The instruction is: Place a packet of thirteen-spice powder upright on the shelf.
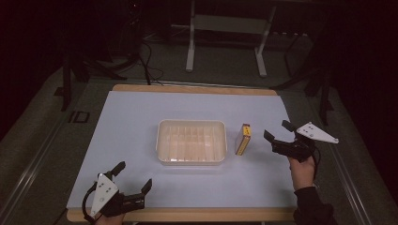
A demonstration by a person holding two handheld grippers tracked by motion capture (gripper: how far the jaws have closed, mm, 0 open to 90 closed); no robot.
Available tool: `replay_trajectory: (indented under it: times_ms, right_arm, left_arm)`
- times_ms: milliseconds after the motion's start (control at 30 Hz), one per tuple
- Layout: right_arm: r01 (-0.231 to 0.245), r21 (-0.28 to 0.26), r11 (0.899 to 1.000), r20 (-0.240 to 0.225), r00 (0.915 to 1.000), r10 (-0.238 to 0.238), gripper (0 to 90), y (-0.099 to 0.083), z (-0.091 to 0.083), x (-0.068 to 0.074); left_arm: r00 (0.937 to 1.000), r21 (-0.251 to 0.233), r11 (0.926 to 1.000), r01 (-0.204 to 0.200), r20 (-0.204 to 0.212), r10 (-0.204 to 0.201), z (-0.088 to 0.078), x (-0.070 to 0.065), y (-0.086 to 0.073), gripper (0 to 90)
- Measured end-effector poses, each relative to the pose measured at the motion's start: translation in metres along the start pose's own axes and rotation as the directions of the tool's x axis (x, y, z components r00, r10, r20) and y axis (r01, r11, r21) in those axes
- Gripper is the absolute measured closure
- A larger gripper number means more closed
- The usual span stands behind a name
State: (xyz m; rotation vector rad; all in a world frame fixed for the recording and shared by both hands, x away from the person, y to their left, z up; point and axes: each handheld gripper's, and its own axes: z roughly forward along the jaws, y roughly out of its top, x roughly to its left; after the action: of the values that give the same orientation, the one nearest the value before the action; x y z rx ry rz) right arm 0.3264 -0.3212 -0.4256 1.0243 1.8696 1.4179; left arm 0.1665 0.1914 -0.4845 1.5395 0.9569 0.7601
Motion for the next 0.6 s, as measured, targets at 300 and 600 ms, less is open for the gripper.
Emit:
replay_trajectory:
  times_ms: [300,600]
  right_arm:
    - [-0.024,0.137,0.990,-0.036,0.9989,0.029,13.8,0.010,0.007,-0.005]
    - [0.021,0.295,0.955,-0.072,0.9974,0.000,11.8,0.024,0.004,-0.013]
  left_arm:
    - [1.0000,0.009,1.0000,0.002,0.007,-0.002,-0.001,0.000,0.000,0.0]
    - [1.0000,0.018,0.9998,-0.002,0.008,0.002,0.001,-0.001,-0.001,0.0]
